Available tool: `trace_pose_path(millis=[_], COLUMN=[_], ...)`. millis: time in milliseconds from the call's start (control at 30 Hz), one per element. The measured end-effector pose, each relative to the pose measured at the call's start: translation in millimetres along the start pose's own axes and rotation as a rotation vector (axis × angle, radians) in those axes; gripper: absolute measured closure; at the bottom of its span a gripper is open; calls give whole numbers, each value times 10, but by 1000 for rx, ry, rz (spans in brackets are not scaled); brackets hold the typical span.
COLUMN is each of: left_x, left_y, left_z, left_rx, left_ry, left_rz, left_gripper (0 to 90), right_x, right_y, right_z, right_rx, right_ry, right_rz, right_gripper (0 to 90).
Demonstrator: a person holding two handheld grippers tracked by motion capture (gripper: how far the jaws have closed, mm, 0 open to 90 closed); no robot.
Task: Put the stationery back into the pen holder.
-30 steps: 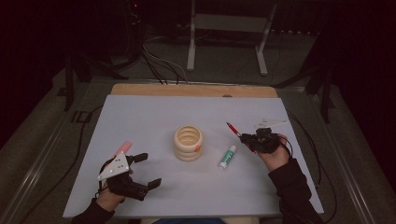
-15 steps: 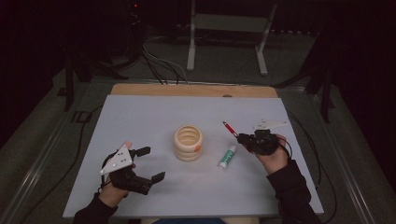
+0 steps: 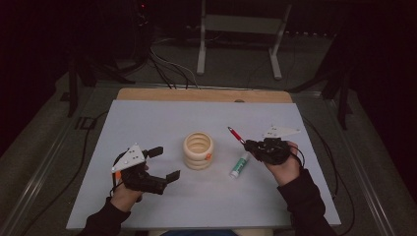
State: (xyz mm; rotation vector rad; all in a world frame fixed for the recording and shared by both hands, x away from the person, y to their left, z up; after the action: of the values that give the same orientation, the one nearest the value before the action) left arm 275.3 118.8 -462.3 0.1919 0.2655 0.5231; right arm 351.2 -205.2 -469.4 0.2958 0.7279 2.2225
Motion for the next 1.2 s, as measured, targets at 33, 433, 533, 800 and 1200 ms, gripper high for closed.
trace_pose_path(millis=[33, 433, 533, 800, 1200], left_x=[-7, -71, -76, -111, -220], left_y=[-16, -150, -174, -237, -353], left_z=[14, 148, 168, 226, 258], left_rx=[4, -22, -31, -50, -83], left_ry=[1, 28, 34, 98, 169], left_rz=[6, 43, 56, 50, 32], left_gripper=[2, 3, 4, 10, 10], right_x=[17, 256, 316, 514, 815], right_y=[6, 69, 74, 72, 56], right_z=[12, 137, 159, 203, 248], right_rx=[-4, -44, -51, -70, -102], right_ry=[2, 31, 42, 65, 94], right_rz=[0, 31, 40, 75, 130], right_gripper=[802, 802, 802, 802, 802])
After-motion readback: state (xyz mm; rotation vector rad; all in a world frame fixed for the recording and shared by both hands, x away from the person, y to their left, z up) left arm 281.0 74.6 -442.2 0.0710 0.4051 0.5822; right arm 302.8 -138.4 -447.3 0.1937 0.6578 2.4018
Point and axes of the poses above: each handheld gripper's, and its own axes: y roughly backward along the jaws, z roughly out of its top, x roughly to its left, the point moved 5 cm from there along -y, roughly forward along the jaws, and after that the axes turned 5 degrees about -z, right-handed, at the moved point
